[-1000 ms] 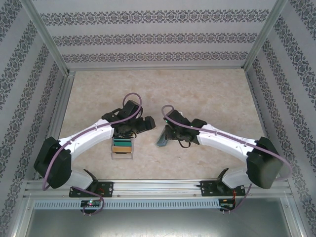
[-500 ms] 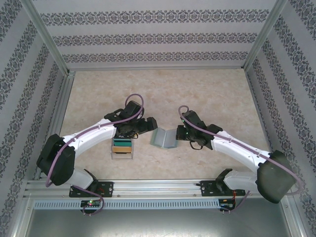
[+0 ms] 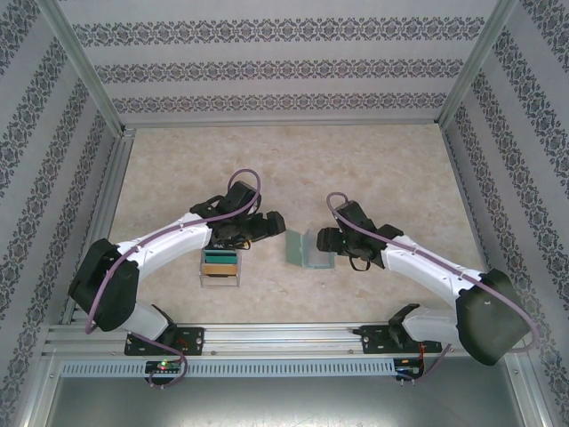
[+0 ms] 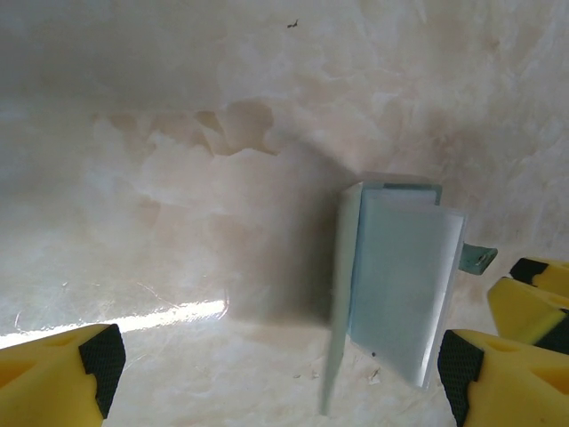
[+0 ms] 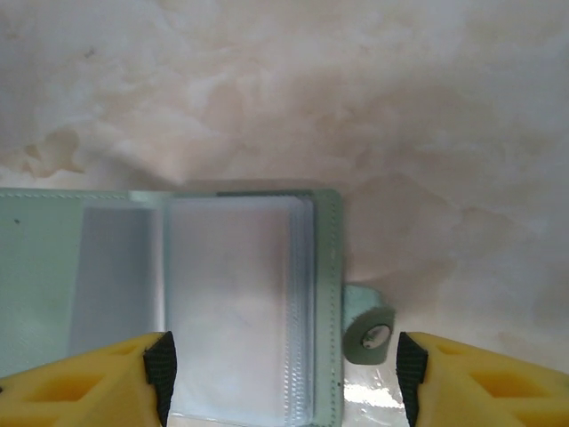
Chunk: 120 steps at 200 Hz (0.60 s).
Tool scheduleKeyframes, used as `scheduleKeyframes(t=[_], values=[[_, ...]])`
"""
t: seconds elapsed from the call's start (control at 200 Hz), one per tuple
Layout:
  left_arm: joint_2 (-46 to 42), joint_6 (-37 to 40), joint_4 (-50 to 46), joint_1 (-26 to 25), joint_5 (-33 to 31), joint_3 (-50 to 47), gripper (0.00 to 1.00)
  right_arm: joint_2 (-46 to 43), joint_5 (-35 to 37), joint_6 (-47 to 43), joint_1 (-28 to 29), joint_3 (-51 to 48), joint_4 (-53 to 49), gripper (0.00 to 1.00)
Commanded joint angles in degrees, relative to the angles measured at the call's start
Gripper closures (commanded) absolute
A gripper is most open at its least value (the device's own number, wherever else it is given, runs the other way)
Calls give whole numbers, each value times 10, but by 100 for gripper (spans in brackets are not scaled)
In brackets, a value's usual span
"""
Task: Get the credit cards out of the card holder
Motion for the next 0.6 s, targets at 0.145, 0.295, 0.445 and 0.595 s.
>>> scheduleKeyframes(t=[0.145, 0.295, 0.445, 0.595], values=[[15, 7, 10, 2, 15, 22, 7, 49, 16, 13, -12, -32, 18, 35], [20, 10, 8, 0, 20, 27, 7, 75, 17, 1, -28, -33, 38, 45], [23, 15, 4, 1, 21, 31, 7, 79, 8, -26, -42, -35, 64, 54], [30, 19, 1, 0, 20, 38, 7, 85, -39, -57, -54, -32, 90, 88]])
